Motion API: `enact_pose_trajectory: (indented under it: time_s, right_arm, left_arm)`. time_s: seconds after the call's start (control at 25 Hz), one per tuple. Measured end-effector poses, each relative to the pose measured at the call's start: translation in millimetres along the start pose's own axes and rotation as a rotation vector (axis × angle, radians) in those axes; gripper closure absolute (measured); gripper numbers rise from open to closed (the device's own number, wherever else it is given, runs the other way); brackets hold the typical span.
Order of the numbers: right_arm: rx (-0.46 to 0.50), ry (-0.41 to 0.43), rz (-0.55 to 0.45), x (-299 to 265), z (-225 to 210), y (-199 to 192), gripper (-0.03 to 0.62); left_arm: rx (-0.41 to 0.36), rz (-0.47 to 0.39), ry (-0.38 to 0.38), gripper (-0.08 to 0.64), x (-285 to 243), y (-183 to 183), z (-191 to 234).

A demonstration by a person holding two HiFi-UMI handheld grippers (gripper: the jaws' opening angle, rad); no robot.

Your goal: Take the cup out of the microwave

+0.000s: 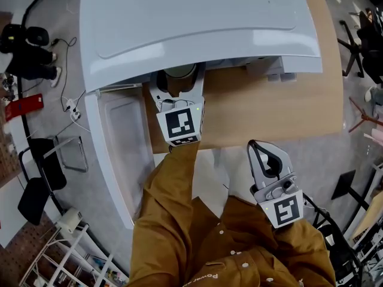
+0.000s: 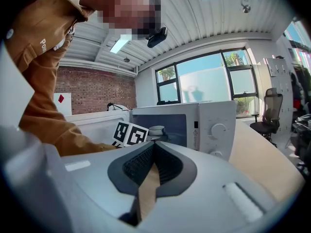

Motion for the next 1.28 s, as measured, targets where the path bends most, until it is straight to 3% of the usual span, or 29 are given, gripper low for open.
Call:
enact_pose_trajectory:
  time_s: [0.16,0.28,0.4,0.68,0.84,1.0,1.08,1.16,1.28]
  right_arm:
    - [-0.021,0.012,-0.026,-1,0,6,0.586]
    - [-0.038,0.027,-0.049,-2,0,12,0.584]
    - [-0.035,0.044,-0.059,-3,1,20,0.476]
    - [0.005,0.076,-0.126,3,-1,59,0.479]
    - [0.037,0.079,-0.156,10,-3,85,0.507]
    - [0.057,0.101,-0.214,19,4,117,0.535]
    - [0.068,0.088,-0.249,24,7,132,0.54]
    - [0.093,0.07,-0.264,32,5,142,0.586]
    - [0.11,0.05,-0.267,40,1,150,0.586]
  left_arm:
    - [-0.002,-0.009,-0.017,0.179,21,6,-10]
    - [0.042,-0.068,-0.023,0.179,39,18,-20]
    - [0.071,-0.07,-0.035,0.179,63,32,-32]
    - [0.144,-0.024,-0.048,0.179,135,75,-60]
    - [0.089,0.004,-0.109,0.179,171,102,-70]
    - [0.103,-0.021,-0.134,0.179,202,139,-81]
    - [0.101,-0.034,-0.151,0.179,217,154,-87]
    - [0.07,-0.047,-0.166,0.179,228,168,-93]
    - [0.05,-0.041,-0.168,0.179,240,180,-101]
Point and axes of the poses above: the fingertips, and each gripper's own axes: x backward along the fingers, z to its left, y out of its top, the point moved 6 cm from there along x, backward along the fingers, and after that the axes turned 2 degrees about -y, right-handed, at the moved point
